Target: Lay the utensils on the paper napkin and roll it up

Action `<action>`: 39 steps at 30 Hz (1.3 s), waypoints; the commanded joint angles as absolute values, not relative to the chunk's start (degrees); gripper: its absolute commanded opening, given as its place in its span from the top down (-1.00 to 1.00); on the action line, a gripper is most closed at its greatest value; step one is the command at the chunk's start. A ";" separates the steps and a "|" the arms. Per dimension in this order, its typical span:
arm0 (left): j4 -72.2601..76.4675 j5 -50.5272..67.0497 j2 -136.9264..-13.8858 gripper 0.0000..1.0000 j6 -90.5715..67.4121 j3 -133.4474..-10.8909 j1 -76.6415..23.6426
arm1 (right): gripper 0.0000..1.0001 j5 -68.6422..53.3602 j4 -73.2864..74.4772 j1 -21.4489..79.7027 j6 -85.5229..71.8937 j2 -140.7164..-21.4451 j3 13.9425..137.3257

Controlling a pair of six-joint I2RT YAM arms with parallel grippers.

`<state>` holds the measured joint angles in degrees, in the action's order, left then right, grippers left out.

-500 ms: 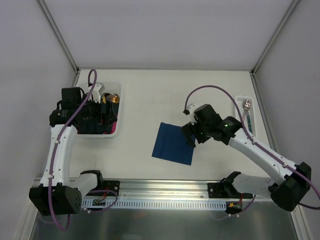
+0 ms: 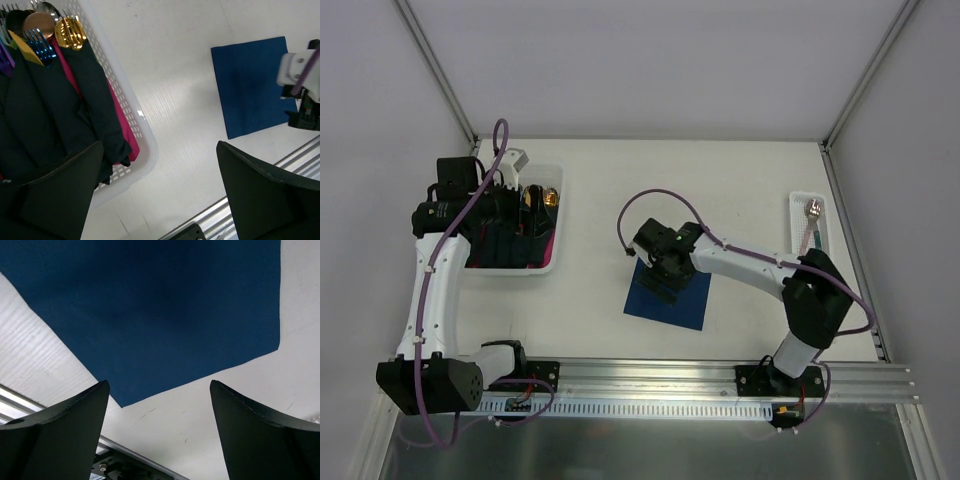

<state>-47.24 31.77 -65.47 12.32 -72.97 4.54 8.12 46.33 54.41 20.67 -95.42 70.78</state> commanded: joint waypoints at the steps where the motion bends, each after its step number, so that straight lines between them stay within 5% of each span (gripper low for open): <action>1: -48.87 35.42 -66.35 -0.98 10.55 -74.97 4.66 | -0.70 7.48 44.83 54.40 23.99 -98.77 74.70; 21: -48.96 32.52 -66.27 -0.97 3.87 -80.51 5.54 | -0.47 2.20 33.14 52.21 14.43 -110.04 73.30; 39: -48.87 27.77 -66.62 -0.98 0.97 -80.33 5.89 | -0.43 9.23 29.00 43.78 -1.91 -114.17 77.17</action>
<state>-48.80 28.21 -66.00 2.39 -79.20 5.37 5.76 30.85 46.94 3.07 -111.68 76.36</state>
